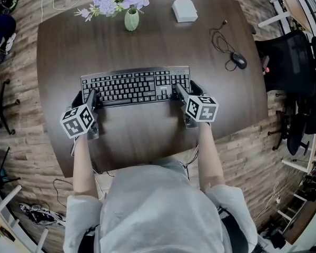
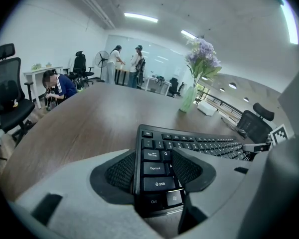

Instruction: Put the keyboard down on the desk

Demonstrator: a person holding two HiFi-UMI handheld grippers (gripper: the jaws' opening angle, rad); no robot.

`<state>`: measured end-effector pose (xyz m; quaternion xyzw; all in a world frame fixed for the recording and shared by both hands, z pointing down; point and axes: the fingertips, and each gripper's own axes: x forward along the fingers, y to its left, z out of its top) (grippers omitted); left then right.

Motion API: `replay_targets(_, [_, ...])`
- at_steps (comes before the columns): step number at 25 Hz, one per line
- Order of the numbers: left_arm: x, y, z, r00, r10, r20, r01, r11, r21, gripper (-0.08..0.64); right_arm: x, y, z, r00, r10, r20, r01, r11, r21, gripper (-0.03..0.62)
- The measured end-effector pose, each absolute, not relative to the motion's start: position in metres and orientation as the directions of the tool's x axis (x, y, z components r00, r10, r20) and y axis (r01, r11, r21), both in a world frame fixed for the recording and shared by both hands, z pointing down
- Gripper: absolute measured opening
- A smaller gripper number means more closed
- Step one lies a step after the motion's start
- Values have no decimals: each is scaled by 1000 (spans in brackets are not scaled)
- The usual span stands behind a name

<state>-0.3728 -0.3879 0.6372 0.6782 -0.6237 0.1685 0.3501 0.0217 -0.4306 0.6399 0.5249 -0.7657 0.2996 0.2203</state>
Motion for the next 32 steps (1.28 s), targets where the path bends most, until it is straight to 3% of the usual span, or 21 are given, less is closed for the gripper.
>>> replay_targets(5, [-373, -386, 635, 160, -751, 641, -967, 13, 256, 229, 23, -429, 637, -333, -694, 639, -943, 265, -203, 252])
replay_targets(12, [-374, -381, 605, 94, -808, 582, -995, -53, 86, 229, 27, -425, 619, -295, -736, 609, -952, 282, -121, 252])
replay_targets(13, [-374, -380, 598, 90, -818, 568, -995, -56, 77, 218, 27, -424, 614, -300, -744, 597, -951, 279, -130, 252])
replay_targets(15, [-374, -377, 582, 70, -842, 535, -997, -41, 65, 121, 27, -420, 604, -313, -761, 569, -949, 279, -149, 244])
replay_targets(17, [-372, -373, 565, 57, -868, 494, -997, -27, 67, 40, 26, -417, 591, -321, -783, 533, -947, 284, -152, 133])
replay_targets(19, [-368, -369, 548, 61, -890, 453, -997, -32, 71, 19, 22, -414, 574, -342, -803, 488, -940, 303, -159, 39])
replay_targets(32, [-333, -314, 454, 64, -968, 244, -996, -48, 73, 9, 0, -372, 486, -485, -818, 308, -874, 467, -134, 14])
